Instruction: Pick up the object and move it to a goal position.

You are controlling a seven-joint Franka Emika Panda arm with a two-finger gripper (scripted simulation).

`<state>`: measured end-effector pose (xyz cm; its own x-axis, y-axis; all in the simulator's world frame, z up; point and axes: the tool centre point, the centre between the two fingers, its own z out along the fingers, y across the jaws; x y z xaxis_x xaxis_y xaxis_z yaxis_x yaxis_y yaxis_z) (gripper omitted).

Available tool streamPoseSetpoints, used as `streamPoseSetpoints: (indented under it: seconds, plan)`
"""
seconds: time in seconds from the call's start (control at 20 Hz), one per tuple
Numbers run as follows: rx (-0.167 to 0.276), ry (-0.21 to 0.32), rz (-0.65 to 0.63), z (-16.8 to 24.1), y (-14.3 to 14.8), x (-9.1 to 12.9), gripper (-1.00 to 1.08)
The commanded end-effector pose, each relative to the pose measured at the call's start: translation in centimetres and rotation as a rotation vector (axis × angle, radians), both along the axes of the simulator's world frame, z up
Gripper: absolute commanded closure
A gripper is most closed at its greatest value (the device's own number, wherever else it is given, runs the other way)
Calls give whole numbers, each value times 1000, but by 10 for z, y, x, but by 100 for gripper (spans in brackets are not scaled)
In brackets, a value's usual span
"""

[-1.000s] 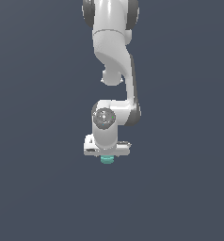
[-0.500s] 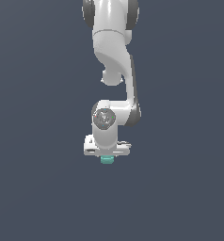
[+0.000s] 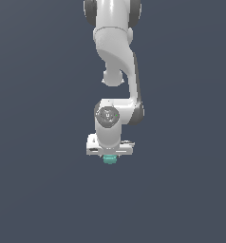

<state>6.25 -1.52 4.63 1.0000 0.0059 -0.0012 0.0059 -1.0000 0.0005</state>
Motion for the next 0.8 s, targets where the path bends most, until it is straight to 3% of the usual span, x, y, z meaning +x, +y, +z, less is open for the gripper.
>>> streamPoseSetpoints:
  seconds: [0.0,0.35,0.75]
  plan:
    - [0,-1,1,7,8,-4,108]
    - [0,-1,1,39,46,-24,108]
    - [0,-1,1,96,113,-59,108]
